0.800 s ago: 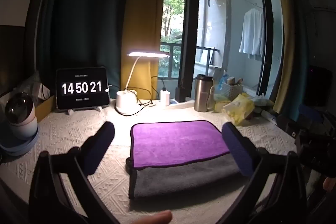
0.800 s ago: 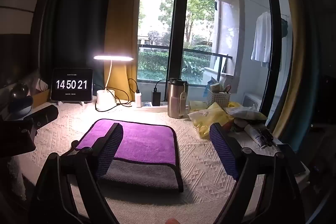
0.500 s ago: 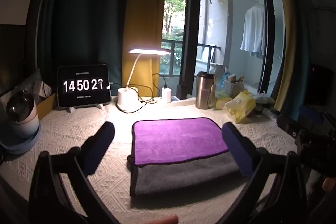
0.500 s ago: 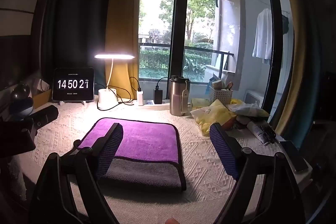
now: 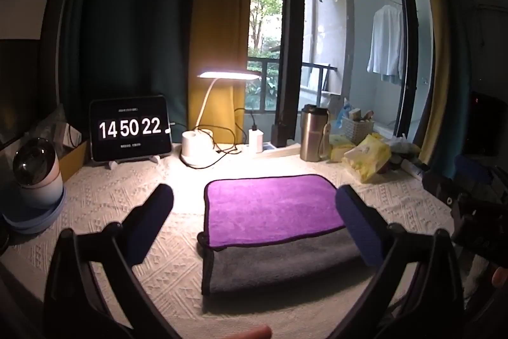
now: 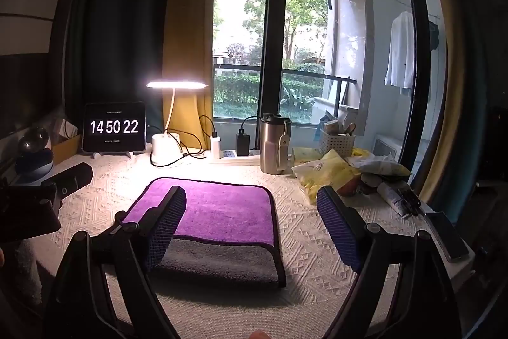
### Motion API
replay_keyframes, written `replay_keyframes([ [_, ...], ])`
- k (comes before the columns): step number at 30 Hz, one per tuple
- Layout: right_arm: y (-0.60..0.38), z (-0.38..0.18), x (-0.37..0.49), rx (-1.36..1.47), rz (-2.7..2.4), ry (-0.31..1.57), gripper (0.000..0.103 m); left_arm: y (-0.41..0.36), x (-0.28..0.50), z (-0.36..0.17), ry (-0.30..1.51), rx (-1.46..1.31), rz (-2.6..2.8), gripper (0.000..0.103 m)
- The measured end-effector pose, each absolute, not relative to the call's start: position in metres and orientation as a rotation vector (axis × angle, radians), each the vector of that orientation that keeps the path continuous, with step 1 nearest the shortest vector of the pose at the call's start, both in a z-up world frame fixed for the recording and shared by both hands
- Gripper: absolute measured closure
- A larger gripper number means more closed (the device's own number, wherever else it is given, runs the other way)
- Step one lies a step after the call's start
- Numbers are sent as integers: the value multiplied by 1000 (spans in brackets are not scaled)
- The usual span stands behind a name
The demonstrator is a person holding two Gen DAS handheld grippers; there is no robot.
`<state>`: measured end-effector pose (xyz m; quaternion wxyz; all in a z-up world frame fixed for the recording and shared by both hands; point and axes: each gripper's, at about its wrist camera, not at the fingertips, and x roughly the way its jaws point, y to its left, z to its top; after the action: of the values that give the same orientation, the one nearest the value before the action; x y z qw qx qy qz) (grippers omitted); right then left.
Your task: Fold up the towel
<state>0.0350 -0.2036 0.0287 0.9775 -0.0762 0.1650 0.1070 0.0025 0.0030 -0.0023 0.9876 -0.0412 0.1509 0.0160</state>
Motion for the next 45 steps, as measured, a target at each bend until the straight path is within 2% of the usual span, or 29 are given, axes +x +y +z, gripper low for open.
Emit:
replay_keyframes([
  [45,-200,30,40,-152,224,351,16,2,-2,2,279,-81,27,0],
])
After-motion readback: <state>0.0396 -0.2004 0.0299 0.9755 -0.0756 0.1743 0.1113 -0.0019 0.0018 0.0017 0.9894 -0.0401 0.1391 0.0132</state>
